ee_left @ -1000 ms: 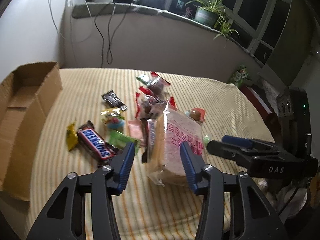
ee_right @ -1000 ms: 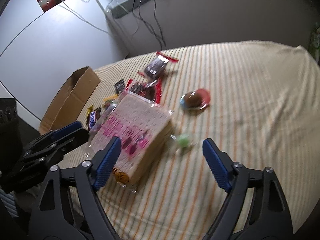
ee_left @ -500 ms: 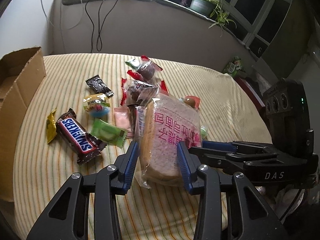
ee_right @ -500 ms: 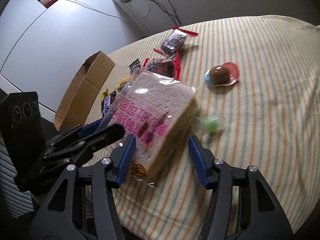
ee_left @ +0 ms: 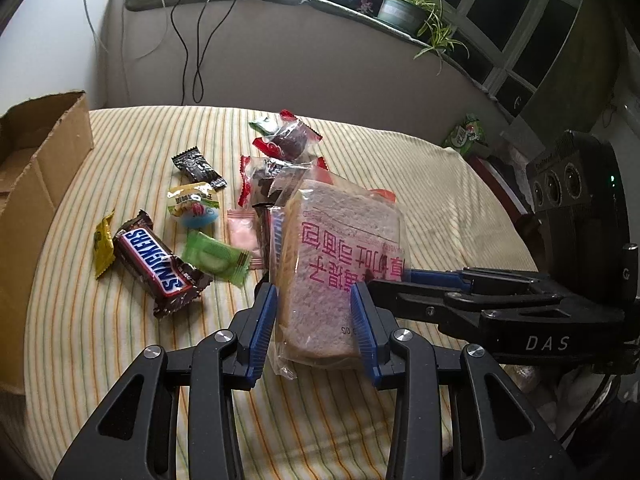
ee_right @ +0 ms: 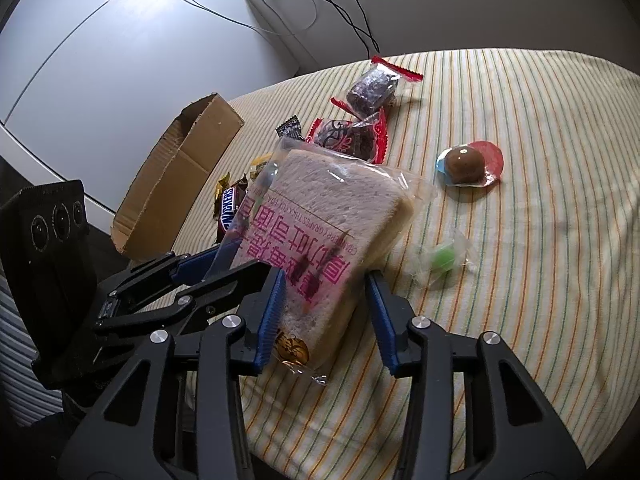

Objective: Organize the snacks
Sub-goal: 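Carry the bread loaf with the left tool into the cardboard box and release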

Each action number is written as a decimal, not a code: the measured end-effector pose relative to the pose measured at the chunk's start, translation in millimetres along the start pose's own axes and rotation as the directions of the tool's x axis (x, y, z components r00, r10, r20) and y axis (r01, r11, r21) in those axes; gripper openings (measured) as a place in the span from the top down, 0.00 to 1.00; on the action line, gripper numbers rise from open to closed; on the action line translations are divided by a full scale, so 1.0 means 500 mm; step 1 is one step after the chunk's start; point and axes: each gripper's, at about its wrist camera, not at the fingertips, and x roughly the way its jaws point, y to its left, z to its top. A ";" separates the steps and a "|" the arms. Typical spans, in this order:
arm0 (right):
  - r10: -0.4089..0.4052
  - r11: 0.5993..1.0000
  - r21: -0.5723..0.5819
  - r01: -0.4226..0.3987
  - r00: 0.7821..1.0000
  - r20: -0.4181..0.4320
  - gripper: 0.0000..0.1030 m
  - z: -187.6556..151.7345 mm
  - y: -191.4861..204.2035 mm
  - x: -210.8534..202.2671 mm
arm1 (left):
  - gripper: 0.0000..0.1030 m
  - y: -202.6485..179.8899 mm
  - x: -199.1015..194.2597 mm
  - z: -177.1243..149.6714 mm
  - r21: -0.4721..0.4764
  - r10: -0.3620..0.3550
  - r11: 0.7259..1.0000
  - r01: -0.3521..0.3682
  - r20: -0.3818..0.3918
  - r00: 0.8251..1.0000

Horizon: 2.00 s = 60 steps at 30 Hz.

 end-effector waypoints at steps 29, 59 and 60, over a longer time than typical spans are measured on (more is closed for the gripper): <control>0.074 0.967 -0.245 -0.067 0.997 0.022 0.59 0.115 0.242 0.028 | 0.66 0.129 -0.192 0.014 -0.093 0.146 0.987 -0.128 0.217 0.965; 0.131 0.899 -0.400 -0.177 0.981 -0.140 0.60 0.189 0.482 0.246 | 0.66 0.370 -0.284 -0.009 -0.323 0.356 0.905 -0.277 0.219 0.908; 0.127 0.898 -0.403 -0.176 0.981 -0.145 0.60 0.187 0.482 0.249 | 0.66 0.371 -0.282 -0.012 -0.323 0.360 0.903 -0.282 0.215 0.908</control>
